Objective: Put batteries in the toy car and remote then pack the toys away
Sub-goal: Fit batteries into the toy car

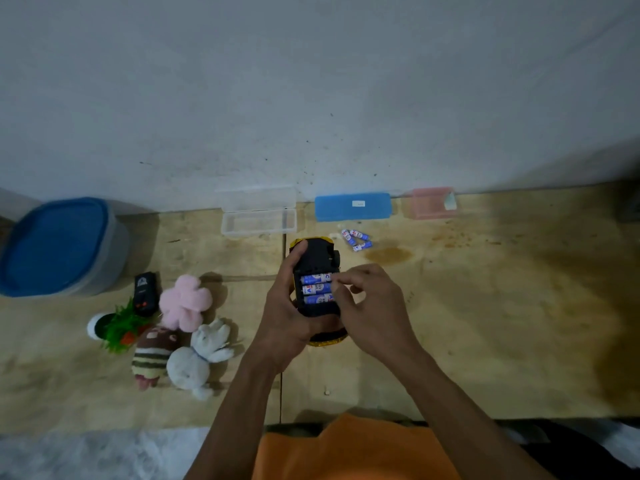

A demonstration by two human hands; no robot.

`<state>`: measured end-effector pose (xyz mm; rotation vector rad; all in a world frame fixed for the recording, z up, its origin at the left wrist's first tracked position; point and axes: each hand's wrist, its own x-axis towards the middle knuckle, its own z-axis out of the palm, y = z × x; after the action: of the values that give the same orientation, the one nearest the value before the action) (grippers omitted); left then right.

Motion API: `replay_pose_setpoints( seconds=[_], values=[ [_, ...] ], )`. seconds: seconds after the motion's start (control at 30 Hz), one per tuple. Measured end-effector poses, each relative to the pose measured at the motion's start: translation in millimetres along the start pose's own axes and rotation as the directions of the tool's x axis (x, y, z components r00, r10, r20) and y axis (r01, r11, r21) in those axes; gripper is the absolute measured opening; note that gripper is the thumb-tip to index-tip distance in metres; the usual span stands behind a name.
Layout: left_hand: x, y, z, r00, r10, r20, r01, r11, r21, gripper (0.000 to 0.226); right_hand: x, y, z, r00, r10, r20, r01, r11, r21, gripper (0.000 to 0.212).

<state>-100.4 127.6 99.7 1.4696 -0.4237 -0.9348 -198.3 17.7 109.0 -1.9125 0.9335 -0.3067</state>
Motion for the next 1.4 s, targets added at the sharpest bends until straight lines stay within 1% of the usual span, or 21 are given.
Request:
replay_pose_setpoints(
  seconds=[0.07, 0.2, 0.3, 0.4, 0.47, 0.6, 0.67, 0.73, 0.83, 0.9, 1.0, 1.1, 1.17, 1.23, 1.3, 1.4],
  values=[
    [-1, 1, 6, 1.0, 0.023, -0.009, -0.023, 1.0, -0.004, 0.114, -1, -1, 0, 1.0, 0.017, -0.01, -0.017, 1.0, 0.003, 0.017],
    [-5, 0, 11, 0.998, 0.058, -0.024, -0.058, 0.998, 0.007, 0.112, -7, -5, -4, 0.996, 0.092, 0.014, -0.092, 0.993, 0.069, 0.025],
    [-8, 2, 10, 0.997, 0.08, -0.013, -0.08, 0.996, 0.032, 0.111, -12, -10, 0, 0.986, 0.165, 0.022, -0.167, 0.974, 0.154, 0.028],
    [-11, 6, 3, 0.996, 0.089, 0.016, -0.09, 0.995, 0.051, 0.112, -14, -22, 6, 0.956, 0.29, 0.044, -0.286, 0.889, 0.357, 0.026],
    [-13, 11, -4, 0.994, 0.104, 0.039, -0.107, 0.992, 0.069, 0.112, -16, -33, 11, 0.938, 0.344, 0.052, -0.328, 0.824, 0.463, 0.024],
    [-18, 20, -18, 0.987, 0.15, 0.061, -0.155, 0.985, 0.08, 0.11, -24, -53, 27, 0.926, 0.376, -0.013, -0.302, 0.762, 0.573, 0.023],
    [-23, 23, -26, 0.985, 0.163, 0.063, -0.166, 0.985, 0.052, 0.11, -29, -60, 36, 0.918, 0.395, -0.031, -0.296, 0.737, 0.608, 0.023],
    [-31, 24, -35, 0.985, 0.162, 0.062, -0.165, 0.985, 0.04, 0.107, -38, -63, 47, 0.92, 0.388, -0.063, -0.271, 0.742, 0.613, 0.021],
    [-42, 22, -47, 0.987, 0.151, 0.06, -0.154, 0.987, 0.037, 0.106, -50, -62, 67, 0.925, 0.339, -0.169, -0.202, 0.818, 0.538, 0.02],
    [-46, 17, -55, 0.987, 0.147, 0.06, -0.149, 0.988, 0.032, 0.105, -59, -62, 78, 0.93, 0.274, -0.246, -0.134, 0.873, 0.469, 0.019],
    [-54, 10, -62, 0.99, 0.135, 0.042, -0.137, 0.99, 0.044, 0.103, -71, -61, 90, 0.923, 0.139, -0.359, -0.024, 0.952, 0.305, 0.016],
    [-61, 8, -66, 0.987, 0.148, 0.065, -0.152, 0.985, 0.075, 0.104, -77, -65, 97, 0.898, 0.029, -0.438, 0.081, 0.97, 0.229, 0.014],
    [-63, 8, -66, 0.984, 0.158, 0.081, -0.164, 0.984, 0.074, 0.103, -75, -65, 98, 0.875, -0.008, -0.484, 0.117, 0.974, 0.194, 0.013],
    [-62, 8, -65, 0.982, 0.168, 0.083, -0.174, 0.983, 0.066, 0.104, -71, -68, 95, 0.877, -0.024, -0.48, 0.131, 0.973, 0.192, 0.016],
    [-61, 9, -63, 0.983, 0.166, 0.079, -0.171, 0.984, 0.055, 0.102, -67, -73, 91, 0.908, -0.017, -0.418, 0.127, 0.963, 0.237, 0.018],
    [-59, 9, -62, 0.983, 0.163, 0.08, -0.167, 0.985, 0.036, 0.104, -63, -77, 83, 0.928, 0.057, -0.369, 0.077, 0.938, 0.338, 0.017]
  ],
)
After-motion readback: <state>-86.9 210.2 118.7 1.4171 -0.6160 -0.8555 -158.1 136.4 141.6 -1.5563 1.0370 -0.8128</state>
